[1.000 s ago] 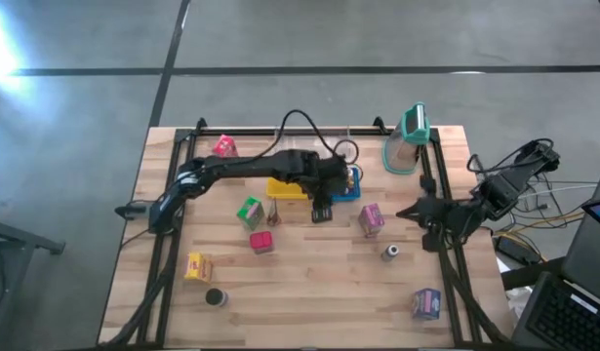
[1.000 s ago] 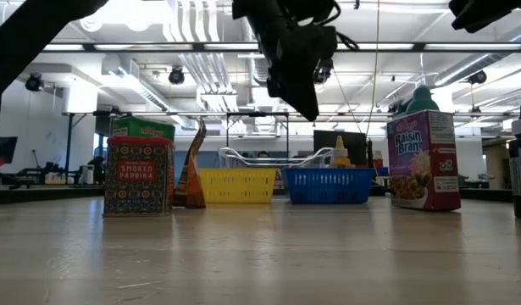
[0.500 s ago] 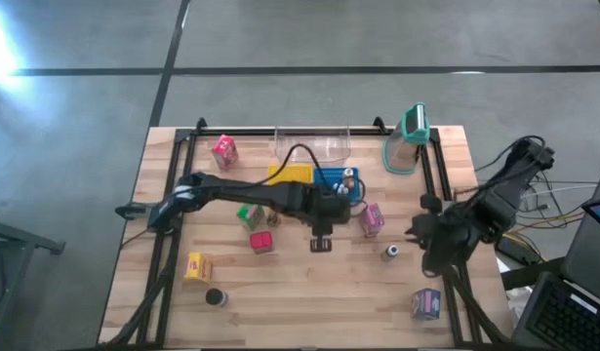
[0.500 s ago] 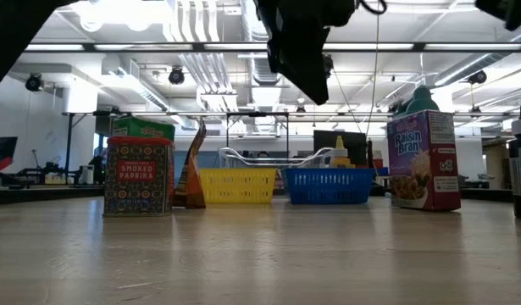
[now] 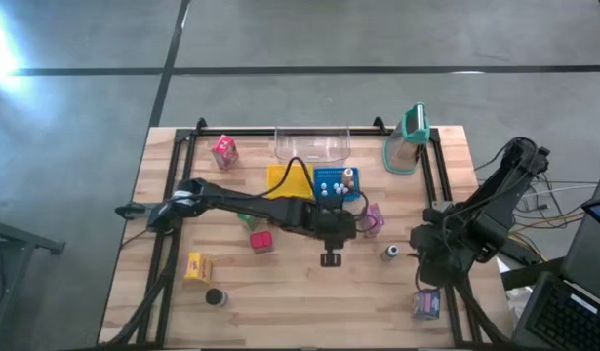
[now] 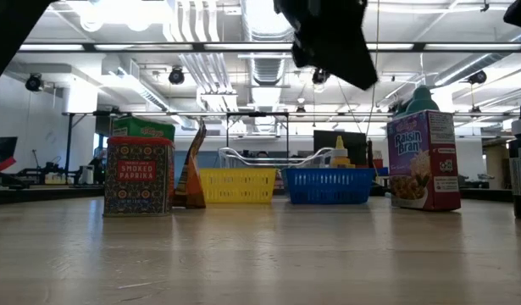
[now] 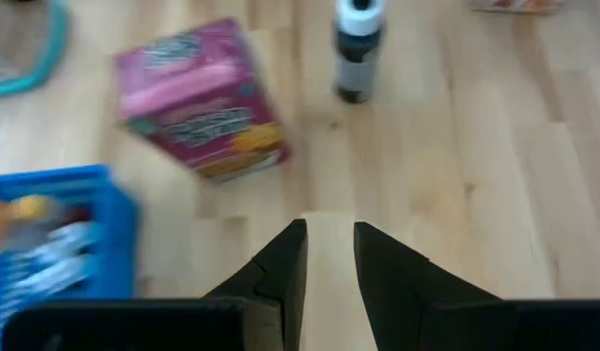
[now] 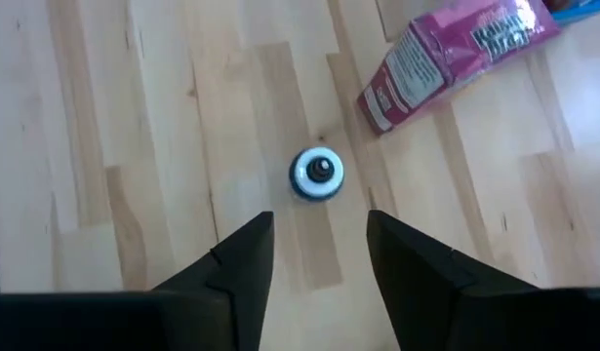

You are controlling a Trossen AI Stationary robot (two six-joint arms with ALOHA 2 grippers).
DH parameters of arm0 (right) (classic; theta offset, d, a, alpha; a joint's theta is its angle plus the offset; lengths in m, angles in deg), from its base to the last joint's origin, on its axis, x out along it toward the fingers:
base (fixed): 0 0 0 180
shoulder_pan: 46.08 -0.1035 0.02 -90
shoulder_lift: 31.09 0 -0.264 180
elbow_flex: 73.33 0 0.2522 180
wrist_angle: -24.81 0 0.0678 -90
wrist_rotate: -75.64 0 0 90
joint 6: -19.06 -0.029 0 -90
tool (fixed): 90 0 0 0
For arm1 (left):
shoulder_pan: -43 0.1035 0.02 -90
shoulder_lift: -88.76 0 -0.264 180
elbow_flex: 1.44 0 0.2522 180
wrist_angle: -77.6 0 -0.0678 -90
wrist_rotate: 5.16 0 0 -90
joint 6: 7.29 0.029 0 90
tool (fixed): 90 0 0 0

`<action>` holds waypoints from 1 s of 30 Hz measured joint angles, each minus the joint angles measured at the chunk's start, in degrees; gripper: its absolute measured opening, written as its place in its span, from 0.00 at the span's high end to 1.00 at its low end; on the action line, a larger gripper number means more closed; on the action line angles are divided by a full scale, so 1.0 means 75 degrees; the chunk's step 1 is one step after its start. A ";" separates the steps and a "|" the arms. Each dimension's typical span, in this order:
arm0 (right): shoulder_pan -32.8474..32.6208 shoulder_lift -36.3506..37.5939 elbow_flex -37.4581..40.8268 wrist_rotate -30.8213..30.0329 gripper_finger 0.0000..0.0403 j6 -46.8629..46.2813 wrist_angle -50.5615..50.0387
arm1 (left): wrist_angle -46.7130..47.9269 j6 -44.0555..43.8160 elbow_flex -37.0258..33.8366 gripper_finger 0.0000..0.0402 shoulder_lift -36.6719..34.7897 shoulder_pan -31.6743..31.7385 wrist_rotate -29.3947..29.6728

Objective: Pick & Place Kitchen Items
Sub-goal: Put the black food coloring bottle into the blue bin

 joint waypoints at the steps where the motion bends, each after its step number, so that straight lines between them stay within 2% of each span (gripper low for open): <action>1: 0.0000 0.0001 0.0041 -0.0070 0.59 0.0023 0.0104 | -0.0309 -0.0005 -0.0197 0.77 0.0000 -0.0017 -0.0128; 7: 0.0003 -0.0013 0.0578 -0.0239 0.56 0.0031 0.0712 | -0.2874 -0.0399 -0.1866 0.77 -0.0063 -0.0017 -0.1025; 13: 0.0314 -0.0011 0.0914 -0.0021 0.56 -0.0143 0.0939 | -0.3876 -0.0692 -0.2787 0.77 -0.0605 -0.0002 -0.0985; 15: 0.0569 -0.0027 0.0974 0.0238 0.58 -0.0005 0.1091 | -0.4220 -0.0672 -0.3042 0.77 -0.0859 -0.0004 -0.0905; 23: 0.1083 -0.0066 0.0976 0.0421 0.61 0.0473 0.1246 | -0.5693 -0.0579 -0.4397 0.77 -0.1784 -0.0009 -0.0497; 30: 0.1492 -0.0139 0.1198 0.0825 0.57 0.0493 0.1476 | -0.6546 -0.0601 -0.5245 0.77 -0.2204 -0.0002 -0.0429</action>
